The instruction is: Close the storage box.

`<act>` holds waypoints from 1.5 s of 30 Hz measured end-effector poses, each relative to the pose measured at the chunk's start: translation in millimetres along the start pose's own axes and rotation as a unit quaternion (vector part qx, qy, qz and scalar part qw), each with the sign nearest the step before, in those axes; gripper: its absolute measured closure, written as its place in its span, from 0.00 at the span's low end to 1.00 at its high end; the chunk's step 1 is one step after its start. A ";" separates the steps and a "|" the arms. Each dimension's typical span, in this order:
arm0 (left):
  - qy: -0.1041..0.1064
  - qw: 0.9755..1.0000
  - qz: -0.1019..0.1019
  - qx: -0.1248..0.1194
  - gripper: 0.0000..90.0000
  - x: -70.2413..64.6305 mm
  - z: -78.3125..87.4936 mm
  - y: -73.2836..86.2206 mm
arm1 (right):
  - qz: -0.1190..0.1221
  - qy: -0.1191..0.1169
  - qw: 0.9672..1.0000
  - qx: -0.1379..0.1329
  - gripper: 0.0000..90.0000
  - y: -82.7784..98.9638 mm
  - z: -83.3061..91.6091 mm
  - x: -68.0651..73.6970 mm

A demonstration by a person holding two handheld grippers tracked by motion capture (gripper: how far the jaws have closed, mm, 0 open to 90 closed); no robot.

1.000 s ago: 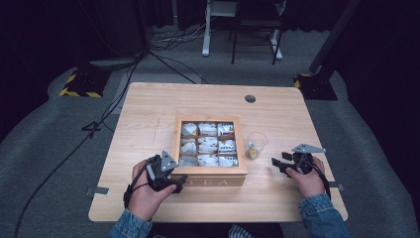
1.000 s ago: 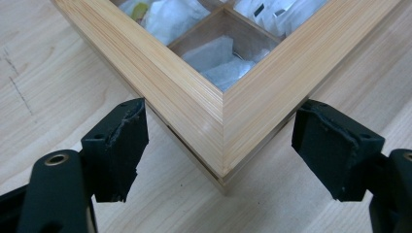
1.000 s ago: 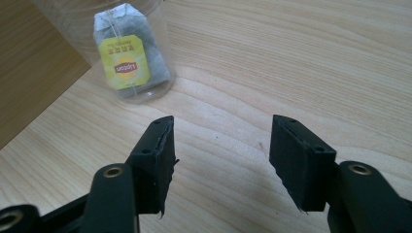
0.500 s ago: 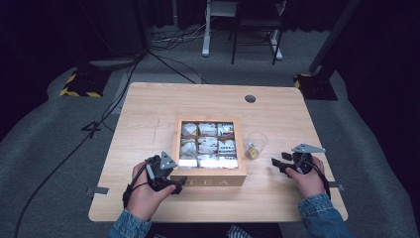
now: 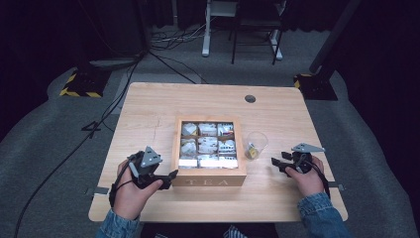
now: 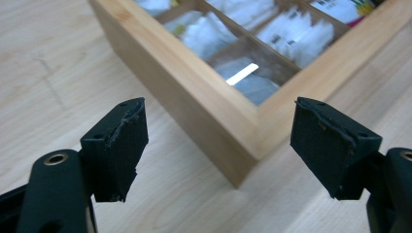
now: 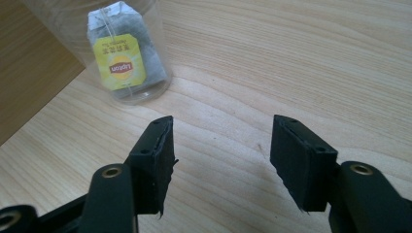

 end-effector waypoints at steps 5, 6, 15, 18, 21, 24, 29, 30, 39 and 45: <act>-0.024 0.999 0.010 -0.018 0.23 24.6 10.0 5.3 | -0.006 0.003 1.000 -0.003 0.45 1.9 -0.5 -2.8; -0.031 0.999 0.010 -0.018 0.23 29.2 10.9 7.1 | -0.006 0.005 1.000 -0.003 0.44 2.1 -0.5 -3.8; -0.049 0.999 0.016 -0.007 0.24 56.2 7.7 21.6 | 0.012 0.015 1.000 0.021 0.40 10.1 -2.6 -12.0; -0.053 0.998 0.031 -0.001 0.24 68.4 1.7 29.9 | 0.006 0.017 1.000 0.014 0.40 10.5 -2.4 -15.3; -0.069 0.997 0.043 0.008 0.24 80.0 -4.2 38.0 | 0.009 0.019 1.000 0.010 0.39 11.0 -2.4 -16.9; -0.068 0.996 0.058 0.013 0.25 87.7 -9.0 44.6 | 0.012 0.024 1.000 0.005 0.39 11.8 -2.6 -18.2; -0.067 0.995 0.072 0.017 0.25 95.2 -18.5 52.1 | 0.023 0.026 0.999 0.005 0.38 12.5 -2.8 -19.2; -0.069 0.995 0.071 0.019 0.25 96.6 -20.7 53.5 | 0.028 0.028 0.999 0.007 0.38 12.6 -3.0 -19.0; -0.062 0.994 0.077 0.038 0.25 100.0 -42.4 64.2 | 0.033 0.026 0.999 0.009 0.36 12.6 -3.6 -18.2; -0.067 0.994 0.059 0.059 0.25 97.4 -53.8 67.3 | 0.033 0.026 0.999 0.009 0.36 12.7 -3.6 -18.2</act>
Point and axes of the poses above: each handheld gripper's, and its own axes: z roughly backward along the jaws, y roughly out of its underside, x roughly to its left, the point moved 6 cm from there along -z, roughly forward along the jaws, and after that the axes turned 1 degree about -y, right-handed, at the moved point
